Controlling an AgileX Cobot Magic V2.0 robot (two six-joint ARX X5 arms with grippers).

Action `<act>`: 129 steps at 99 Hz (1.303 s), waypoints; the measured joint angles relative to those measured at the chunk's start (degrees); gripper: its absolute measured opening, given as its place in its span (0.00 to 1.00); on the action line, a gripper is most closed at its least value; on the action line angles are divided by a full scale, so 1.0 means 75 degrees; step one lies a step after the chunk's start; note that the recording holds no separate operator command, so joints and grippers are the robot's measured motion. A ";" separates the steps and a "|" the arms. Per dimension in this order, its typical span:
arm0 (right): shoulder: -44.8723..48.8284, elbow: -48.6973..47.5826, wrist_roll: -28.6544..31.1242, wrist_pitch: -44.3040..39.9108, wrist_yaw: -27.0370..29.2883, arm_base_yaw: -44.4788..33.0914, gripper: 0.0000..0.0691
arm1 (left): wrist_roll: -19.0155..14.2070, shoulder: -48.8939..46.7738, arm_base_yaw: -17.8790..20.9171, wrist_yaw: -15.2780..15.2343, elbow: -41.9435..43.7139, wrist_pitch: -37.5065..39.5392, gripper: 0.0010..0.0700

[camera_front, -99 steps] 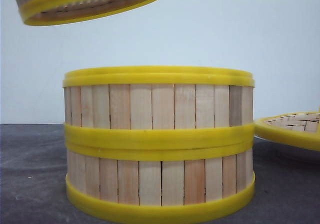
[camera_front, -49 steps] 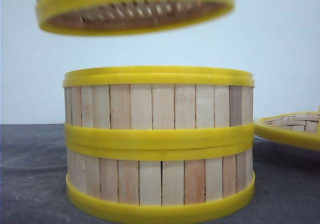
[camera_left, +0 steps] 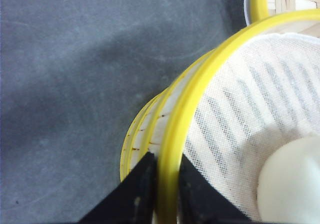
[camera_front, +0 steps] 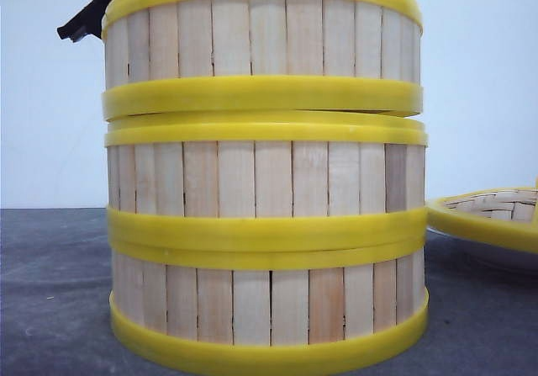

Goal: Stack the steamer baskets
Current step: 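Lift the one-bun basket with the left gripper over the stack, then lower the basket onto the stack and open the left gripper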

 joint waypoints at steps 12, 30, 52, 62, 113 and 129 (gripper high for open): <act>0.0000 0.0000 0.0000 -0.0009 0.0000 0.0000 0.49 | 0.0000 0.0000 0.0000 0.0015 0.0000 0.0000 0.04; 0.0000 0.0000 -0.0003 -0.0009 0.0000 0.0000 0.49 | 0.0000 0.0003 0.0000 0.0023 0.0000 -0.0017 0.04; 0.0000 0.0000 -0.0003 -0.0009 0.0000 0.0000 0.49 | 0.0000 0.0090 -0.0052 0.0055 0.0000 -0.0050 0.04; 0.0000 0.0000 0.0000 -0.0012 0.0000 0.0000 0.49 | 0.0000 0.0219 -0.0064 0.0055 0.0003 -0.0058 0.04; 0.0000 0.0000 -0.0003 -0.0286 0.0000 0.0000 0.49 | -0.0032 0.0414 -0.0070 0.0201 0.0012 0.0134 0.25; 0.0000 0.0000 -0.0003 -0.0321 0.0000 0.0000 0.49 | -0.0032 0.0431 -0.0070 0.0207 0.0012 0.0259 0.42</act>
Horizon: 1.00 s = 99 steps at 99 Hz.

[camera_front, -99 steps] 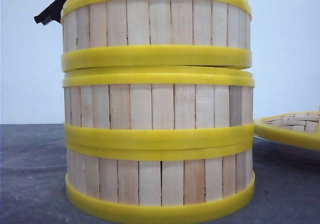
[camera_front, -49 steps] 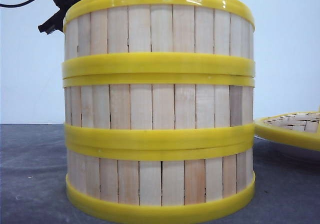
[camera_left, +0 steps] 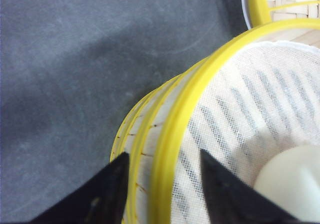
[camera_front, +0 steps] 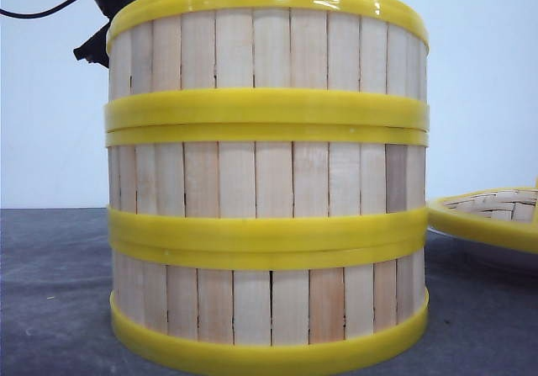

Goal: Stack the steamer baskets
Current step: 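Lower the basket onto the stack and open the left gripper, then withdraw the left gripper from the stack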

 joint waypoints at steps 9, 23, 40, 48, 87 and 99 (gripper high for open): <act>0.0000 0.0000 0.0003 -0.0003 0.0000 0.0000 0.50 | -0.0003 -0.0047 0.0000 -0.0006 0.0000 0.0254 0.42; 0.0000 0.0000 0.0032 -0.0026 0.0274 0.0000 0.56 | -0.0085 -0.0711 0.0029 -0.0172 0.0000 0.0778 0.42; 0.0026 0.0000 0.0099 -0.0058 0.0833 0.0000 0.69 | -0.0087 -0.2317 0.0052 -0.0863 0.0020 0.1303 0.42; 0.0099 0.0000 0.0210 -0.0058 0.1134 -0.0003 0.70 | -0.0064 -0.3025 0.0052 -0.1247 0.0026 0.1268 0.42; 0.1571 0.0000 0.0460 -0.0262 0.1163 -0.1137 0.71 | 0.0090 -0.5345 0.0052 -0.1888 -0.0195 0.0318 0.42; 0.2171 0.0000 0.0452 -0.0265 0.0743 -0.1906 0.71 | 0.0090 -0.5951 0.0052 -0.1961 -0.0592 0.0099 0.42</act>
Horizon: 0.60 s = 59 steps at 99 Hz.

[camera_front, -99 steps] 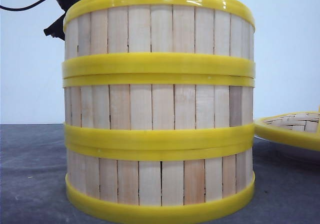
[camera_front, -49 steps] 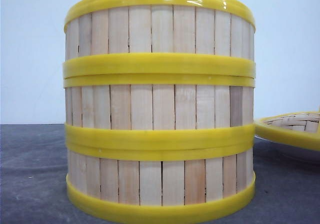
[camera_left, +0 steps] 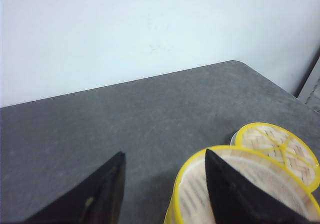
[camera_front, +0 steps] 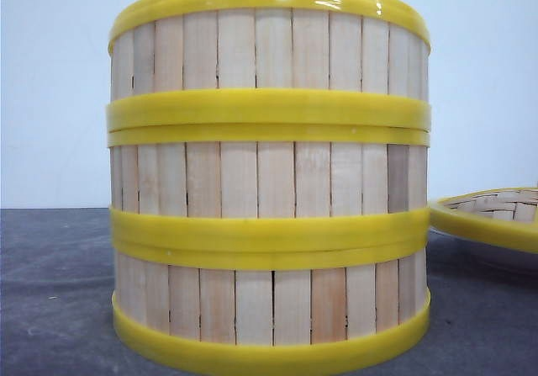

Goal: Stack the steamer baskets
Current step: 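Withdraw the left gripper from the stack, then reach the right gripper to the woven lid and pinch its rim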

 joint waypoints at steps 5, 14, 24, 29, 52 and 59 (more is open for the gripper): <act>0.0227 0.0000 -0.0026 -0.0020 -0.0216 -0.0391 0.71 | 0.0000 -0.0256 0.0000 0.0000 -0.0221 -0.0017 0.42; 0.0647 0.0000 -0.0085 -0.0166 -0.0714 -0.1145 0.71 | -0.0003 -0.0734 0.0000 0.0000 -0.0702 -0.0067 0.42; 0.1189 0.0000 -0.0251 -0.0393 -0.1224 -0.1982 0.69 | -0.0035 -0.1288 0.0000 0.0000 -0.1355 -0.0079 0.42; 0.1440 0.0000 -0.0323 -0.0440 -0.1448 -0.2337 0.67 | -0.0090 -0.1545 0.0000 0.0003 -0.1641 -0.0108 0.42; 0.2524 0.0000 -0.0548 -0.0452 -0.1976 -0.3346 0.49 | -0.0361 -0.2369 0.0000 0.0000 -0.2221 -0.0274 0.42; 0.2856 0.0000 -0.0580 -0.0478 -0.2232 -0.3465 0.47 | -0.0382 -0.2471 0.0000 0.0003 -0.2221 -0.0303 0.42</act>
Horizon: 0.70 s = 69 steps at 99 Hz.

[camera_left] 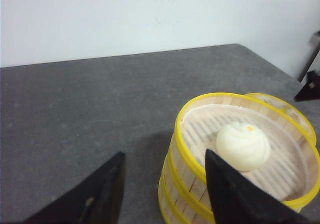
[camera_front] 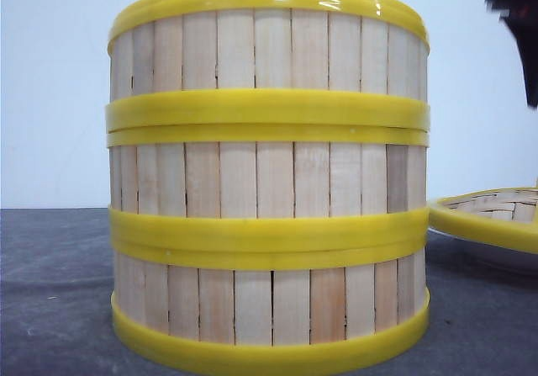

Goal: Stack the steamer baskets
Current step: 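Reach the right gripper to the woven lid and pinch its rim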

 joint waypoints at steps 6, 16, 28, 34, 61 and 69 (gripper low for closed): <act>0.0236 0.0000 -0.0015 -0.0023 -0.0172 -0.0050 0.47 | -0.0006 -0.0058 0.0000 0.0000 0.0000 -0.0012 0.42; 0.0542 0.0000 -0.0023 -0.0020 -0.0198 -0.0052 0.46 | -0.0026 -0.0096 0.0000 0.0000 0.0000 -0.0017 0.42; 0.0895 0.0000 -0.0041 0.0047 -0.0178 -0.0052 0.46 | -0.0087 -0.0102 0.0000 0.0000 0.0000 -0.0050 0.42; 0.1049 0.0000 -0.0061 0.0082 -0.0175 -0.0070 0.46 | -0.0105 -0.0102 0.0000 0.0000 0.0000 -0.0052 0.42; 0.1402 0.0000 -0.0079 0.0490 -0.0157 -0.0216 0.37 | -0.0114 -0.0102 0.0000 -0.0003 0.0000 -0.0047 0.42; 0.1478 0.0000 -0.0079 0.0548 -0.0154 -0.0289 0.34 | -0.0114 -0.0102 0.0000 0.0000 0.0000 -0.0047 0.42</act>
